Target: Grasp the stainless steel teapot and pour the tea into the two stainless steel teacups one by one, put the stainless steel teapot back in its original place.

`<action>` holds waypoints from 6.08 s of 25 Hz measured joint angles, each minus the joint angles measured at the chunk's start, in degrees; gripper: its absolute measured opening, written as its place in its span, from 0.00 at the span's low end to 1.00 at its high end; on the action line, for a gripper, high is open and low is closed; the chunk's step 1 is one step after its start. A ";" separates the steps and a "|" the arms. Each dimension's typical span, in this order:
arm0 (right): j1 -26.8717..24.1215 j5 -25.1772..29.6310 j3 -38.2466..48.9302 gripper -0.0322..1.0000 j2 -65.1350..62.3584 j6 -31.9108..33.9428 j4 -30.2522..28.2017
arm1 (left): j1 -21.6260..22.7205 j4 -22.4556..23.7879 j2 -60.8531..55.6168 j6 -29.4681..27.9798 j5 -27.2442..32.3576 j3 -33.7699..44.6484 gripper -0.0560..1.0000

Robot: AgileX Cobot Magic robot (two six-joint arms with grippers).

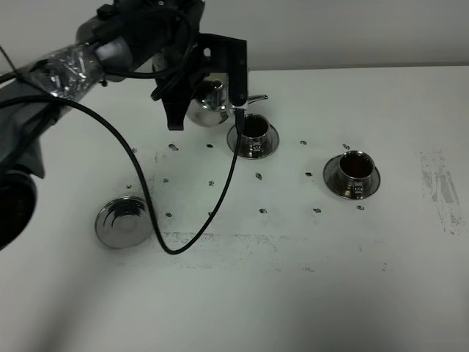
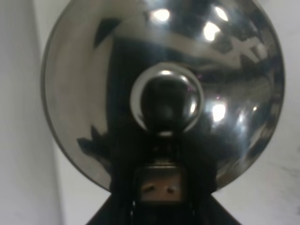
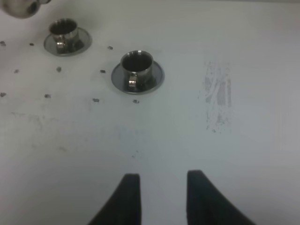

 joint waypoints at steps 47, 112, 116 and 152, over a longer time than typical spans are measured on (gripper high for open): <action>0.00 0.00 0.00 0.25 0.00 0.00 0.00 | 5.76 -19.10 -18.69 -23.42 -23.11 38.63 0.24; 0.00 0.00 0.00 0.25 0.00 0.00 0.00 | 12.92 -21.93 -36.05 -37.23 -31.13 69.58 0.52; 0.00 0.00 0.00 0.25 0.00 0.00 0.00 | 12.92 -22.21 -42.87 -37.40 -29.36 69.58 0.51; 0.00 0.00 0.00 0.25 0.00 0.00 -0.02 | 34.06 -20.39 -98.09 -54.62 5.95 78.94 0.34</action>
